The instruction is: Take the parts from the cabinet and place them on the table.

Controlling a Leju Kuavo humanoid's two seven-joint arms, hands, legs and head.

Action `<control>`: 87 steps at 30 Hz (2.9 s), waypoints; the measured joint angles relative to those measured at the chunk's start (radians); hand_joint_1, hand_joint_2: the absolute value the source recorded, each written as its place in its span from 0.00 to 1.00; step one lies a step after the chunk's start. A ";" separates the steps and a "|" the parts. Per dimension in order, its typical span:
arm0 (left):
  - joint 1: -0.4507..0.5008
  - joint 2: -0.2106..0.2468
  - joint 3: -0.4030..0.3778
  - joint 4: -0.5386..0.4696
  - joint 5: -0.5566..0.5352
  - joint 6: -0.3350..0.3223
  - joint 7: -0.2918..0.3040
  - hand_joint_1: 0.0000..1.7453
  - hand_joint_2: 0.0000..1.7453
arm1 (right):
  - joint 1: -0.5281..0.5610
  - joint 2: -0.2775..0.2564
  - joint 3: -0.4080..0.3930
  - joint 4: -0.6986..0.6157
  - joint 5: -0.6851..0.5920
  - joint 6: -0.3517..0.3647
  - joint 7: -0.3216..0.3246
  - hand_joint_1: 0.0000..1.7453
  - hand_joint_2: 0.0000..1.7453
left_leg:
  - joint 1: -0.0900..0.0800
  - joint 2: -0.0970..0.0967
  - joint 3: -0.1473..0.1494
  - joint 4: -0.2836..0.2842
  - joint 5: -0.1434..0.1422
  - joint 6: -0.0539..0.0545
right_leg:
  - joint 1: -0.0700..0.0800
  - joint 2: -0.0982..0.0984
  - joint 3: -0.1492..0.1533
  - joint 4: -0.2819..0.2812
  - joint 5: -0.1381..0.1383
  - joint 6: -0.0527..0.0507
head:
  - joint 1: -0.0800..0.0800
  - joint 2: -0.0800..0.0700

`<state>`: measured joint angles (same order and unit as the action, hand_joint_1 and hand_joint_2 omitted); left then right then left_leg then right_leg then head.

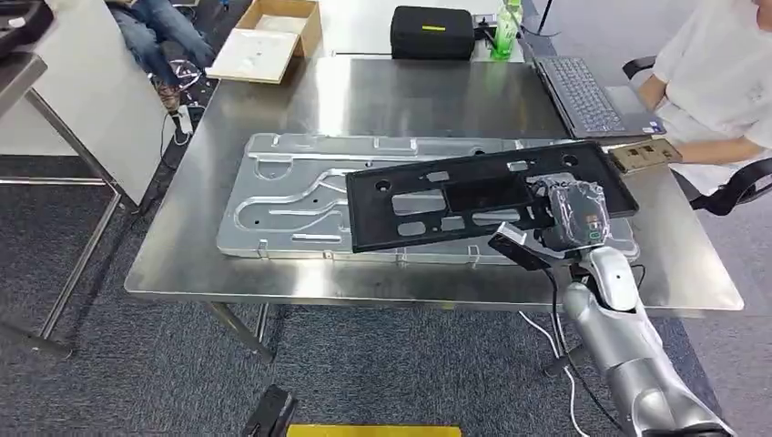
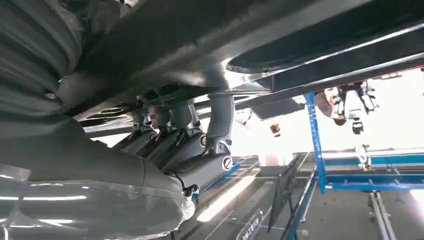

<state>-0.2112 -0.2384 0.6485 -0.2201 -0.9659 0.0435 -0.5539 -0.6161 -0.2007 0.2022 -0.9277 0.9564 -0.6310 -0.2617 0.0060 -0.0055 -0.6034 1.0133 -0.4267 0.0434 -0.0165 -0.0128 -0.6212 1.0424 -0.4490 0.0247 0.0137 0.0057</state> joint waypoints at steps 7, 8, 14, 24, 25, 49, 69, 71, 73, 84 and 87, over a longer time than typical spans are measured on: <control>0.000 0.000 0.000 0.000 0.003 -0.022 0.002 0.00 0.00 | 0.015 0.001 -0.013 0.000 -0.024 0.022 -0.068 1.00 1.00 | -0.004 -0.004 -0.001 0.002 0.002 0.009 | -0.008 0.008 -0.113 0.236 -0.084 0.018 | 0.000 0.000; -0.001 0.000 0.000 0.000 0.002 -0.026 0.002 0.00 0.00 | 0.015 0.001 -0.012 -0.001 -0.024 0.026 -0.079 1.00 1.00 | -0.003 -0.005 -0.001 0.006 -0.001 0.006 | -0.010 0.008 -0.074 0.158 -0.038 0.018 | 0.001 0.000; -0.004 0.003 -0.003 0.000 -0.006 -0.085 -0.015 0.00 0.00 | 0.009 0.001 -0.008 -0.011 -0.014 0.029 -0.089 1.00 1.00 | -0.010 -0.006 -0.010 0.011 -0.029 -0.027 | -0.002 0.012 -0.004 0.001 -0.015 -0.011 | 0.000 0.000; -0.002 0.005 -0.006 0.000 0.011 -0.011 0.013 0.00 0.00 | 0.016 0.005 0.000 -0.012 -0.007 0.025 -0.084 1.00 1.00 | -0.005 -0.001 -0.110 0.123 0.014 -0.031 | 0.002 0.006 0.071 -0.004 -0.052 -0.036 | -0.002 0.000; -0.003 0.005 -0.006 0.000 0.010 -0.009 0.013 0.00 0.00 | 0.017 0.005 0.000 -0.012 -0.007 0.025 -0.084 1.00 1.00 | -0.010 -0.001 -0.082 0.041 0.057 -0.018 | 0.002 0.006 0.076 -0.005 -0.061 -0.033 | -0.002 0.000; -0.007 -0.002 -0.006 0.000 0.026 -0.030 0.021 0.00 0.00 | 0.040 -0.005 0.003 -0.026 -0.019 0.036 -0.084 0.00 0.00 | 0.002 -0.001 -0.116 0.214 -0.104 -0.049 | -0.013 0.012 -0.004 0.011 -0.005 -0.028 | -0.002 0.000; -0.002 0.003 -0.005 0.000 0.026 0.003 0.023 0.00 0.00 | 0.020 -0.005 -0.038 -0.018 -0.103 0.118 -0.012 0.00 0.00 | -0.001 0.000 -0.002 0.005 0.001 0.004 | -0.009 0.013 -0.071 0.167 -0.050 0.017 | -0.001 0.000; -0.003 0.003 -0.005 0.000 0.027 0.003 0.020 0.00 0.00 | -0.023 -0.013 -0.051 0.010 -0.172 0.248 0.009 0.00 0.00 | -0.001 0.000 -0.003 0.016 -0.006 -0.006 | -0.012 0.012 0.003 0.012 -0.001 0.014 | -0.001 0.000; -0.004 0.006 -0.005 0.000 0.031 0.003 0.017 0.00 0.00 | -0.067 -0.023 -0.061 0.043 -0.249 0.409 0.027 0.00 0.00 | -0.008 0.000 -0.008 0.019 -0.008 -0.016 | -0.004 0.015 0.006 0.005 -0.003 0.000 | -0.002 0.000; 0.008 0.023 -0.004 0.000 0.026 0.003 0.010 0.00 0.00 | -0.198 -0.042 -0.104 0.280 -0.434 0.634 0.066 0.00 0.00 | 0.000 0.001 -0.102 0.231 -0.080 -0.042 | -0.006 0.009 0.004 -0.001 0.006 -0.029 | -0.002 0.000; 0.004 0.026 -0.004 0.000 0.024 0.003 0.009 0.00 0.00 | -0.211 -0.042 -0.106 0.310 -0.434 0.620 0.074 0.00 0.00 | -0.007 0.000 -0.002 0.027 -0.017 -0.025 | 0.000 0.010 0.003 0.001 0.004 -0.021 | -0.002 0.000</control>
<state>-0.2075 -0.2125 0.6447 -0.2205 -0.9419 0.0465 -0.5447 -0.8274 -0.2422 0.0961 -0.6179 0.5226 -0.0111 -0.1881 -0.0011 -0.0056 -0.6054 1.0403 -0.4433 0.0180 -0.0164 -0.0028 -0.6186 1.0430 -0.4448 0.0032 0.0122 0.0057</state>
